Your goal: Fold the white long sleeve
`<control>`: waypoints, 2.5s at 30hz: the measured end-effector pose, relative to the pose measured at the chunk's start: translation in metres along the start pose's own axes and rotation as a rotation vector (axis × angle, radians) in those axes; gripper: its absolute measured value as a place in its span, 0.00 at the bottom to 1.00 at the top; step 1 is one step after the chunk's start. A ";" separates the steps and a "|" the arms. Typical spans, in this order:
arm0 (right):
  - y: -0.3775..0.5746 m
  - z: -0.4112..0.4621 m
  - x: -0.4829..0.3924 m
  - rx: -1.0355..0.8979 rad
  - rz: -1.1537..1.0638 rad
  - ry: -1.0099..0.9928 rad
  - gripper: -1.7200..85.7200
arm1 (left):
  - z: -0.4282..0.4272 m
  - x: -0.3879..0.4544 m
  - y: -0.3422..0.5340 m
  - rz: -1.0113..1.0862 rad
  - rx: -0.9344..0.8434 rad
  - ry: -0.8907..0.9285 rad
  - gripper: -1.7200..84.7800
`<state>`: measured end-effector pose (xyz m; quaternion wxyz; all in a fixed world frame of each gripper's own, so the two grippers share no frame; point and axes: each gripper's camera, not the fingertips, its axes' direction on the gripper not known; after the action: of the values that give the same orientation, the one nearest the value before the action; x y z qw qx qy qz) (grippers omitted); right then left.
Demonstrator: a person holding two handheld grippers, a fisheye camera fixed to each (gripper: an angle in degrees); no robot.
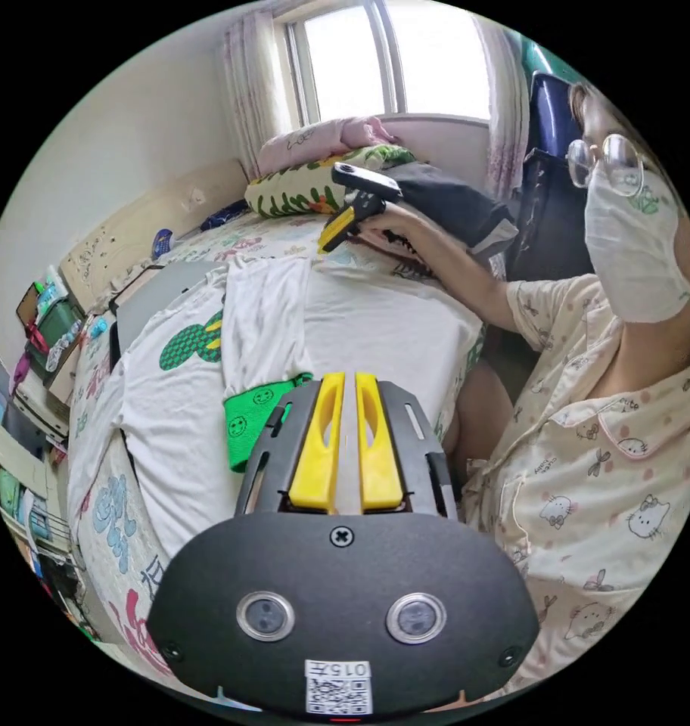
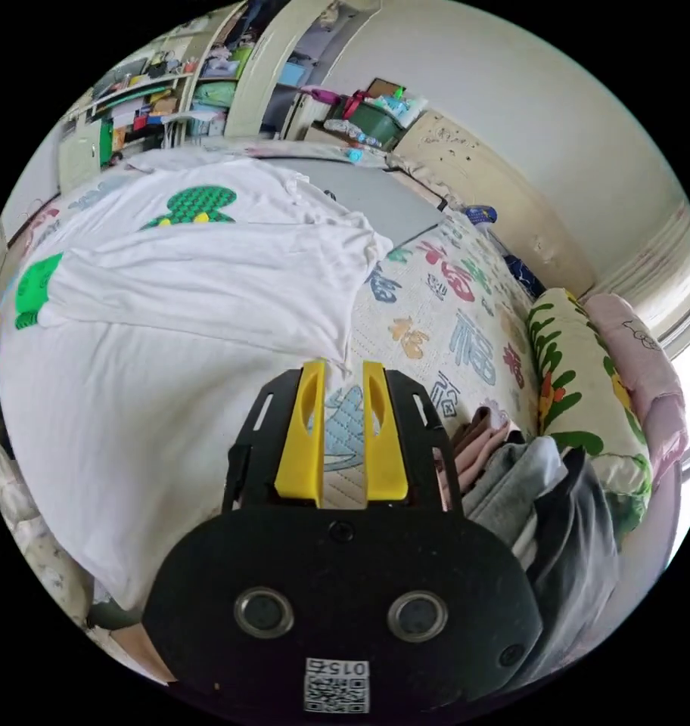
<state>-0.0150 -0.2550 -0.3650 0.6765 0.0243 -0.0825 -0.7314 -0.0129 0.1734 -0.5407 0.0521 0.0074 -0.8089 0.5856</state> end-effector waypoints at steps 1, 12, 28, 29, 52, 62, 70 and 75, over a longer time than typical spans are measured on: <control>0.006 -0.031 -0.010 0.171 -0.070 -0.110 0.10 | -0.012 -0.015 0.002 -0.050 0.052 -0.076 0.03; 0.005 -0.052 -0.164 0.286 -0.670 -0.369 0.13 | 0.166 -0.226 0.037 -0.432 -0.132 0.177 0.12; 0.014 -0.048 -0.124 0.182 -0.816 -0.456 0.01 | 0.245 -0.192 0.063 -0.382 -0.177 0.192 0.02; 0.015 -0.050 -0.122 0.181 -0.835 -0.455 0.01 | 0.246 -0.185 0.062 -0.372 -0.172 0.187 0.02; -0.039 -0.052 -0.052 0.173 -0.810 -0.587 0.04 | 0.306 -0.066 0.082 -0.256 -0.248 -0.012 0.02; -0.066 0.006 0.131 0.123 0.277 -0.322 0.03 | 0.282 0.056 0.094 0.009 -0.011 0.102 0.03; -0.095 0.047 0.115 -0.114 0.284 -0.215 0.02 | 0.350 0.105 0.137 0.058 -0.190 0.149 0.04; -0.101 0.043 0.114 -0.081 0.295 -0.245 0.04 | 0.301 0.089 0.202 -0.077 -0.033 0.141 0.04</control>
<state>-0.1300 -0.3571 -0.3299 0.7618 -0.1046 -0.1374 -0.6244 -0.1394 -0.0445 -0.8163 0.1318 -0.0035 -0.8119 0.5687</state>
